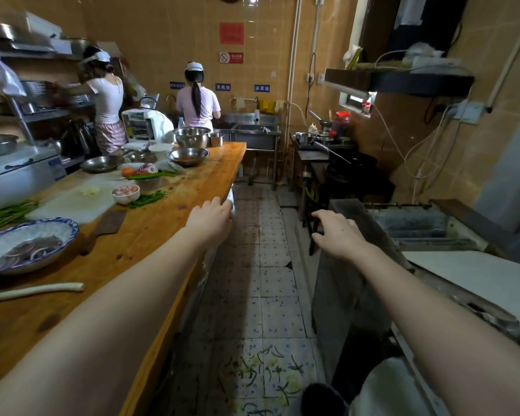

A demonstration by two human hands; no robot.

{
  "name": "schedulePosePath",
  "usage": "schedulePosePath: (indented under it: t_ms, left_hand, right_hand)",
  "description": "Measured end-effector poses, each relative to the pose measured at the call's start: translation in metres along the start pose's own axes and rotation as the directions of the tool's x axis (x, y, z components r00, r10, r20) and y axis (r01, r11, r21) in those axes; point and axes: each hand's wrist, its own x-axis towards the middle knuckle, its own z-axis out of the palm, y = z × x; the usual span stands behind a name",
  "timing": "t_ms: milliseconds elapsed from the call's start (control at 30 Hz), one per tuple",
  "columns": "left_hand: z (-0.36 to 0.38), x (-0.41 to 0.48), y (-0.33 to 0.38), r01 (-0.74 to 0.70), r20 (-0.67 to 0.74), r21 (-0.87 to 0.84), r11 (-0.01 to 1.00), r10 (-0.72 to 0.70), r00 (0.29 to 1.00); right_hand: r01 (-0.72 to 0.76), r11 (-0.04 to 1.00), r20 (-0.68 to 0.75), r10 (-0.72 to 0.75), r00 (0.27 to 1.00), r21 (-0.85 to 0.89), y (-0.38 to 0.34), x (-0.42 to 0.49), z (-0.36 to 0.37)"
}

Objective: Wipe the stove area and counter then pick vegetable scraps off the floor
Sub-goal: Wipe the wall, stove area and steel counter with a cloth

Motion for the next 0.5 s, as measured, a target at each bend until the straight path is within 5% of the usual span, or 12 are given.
schedulePosePath:
  t_ms: [500]
  left_hand:
    - [0.054, 0.168, -0.018, 0.076, 0.062, 0.008, 0.997, -0.076, 0.995]
  right_hand:
    - [0.035, 0.999, 0.038, -0.034, 0.999, -0.03, 0.036, 0.198, 0.031]
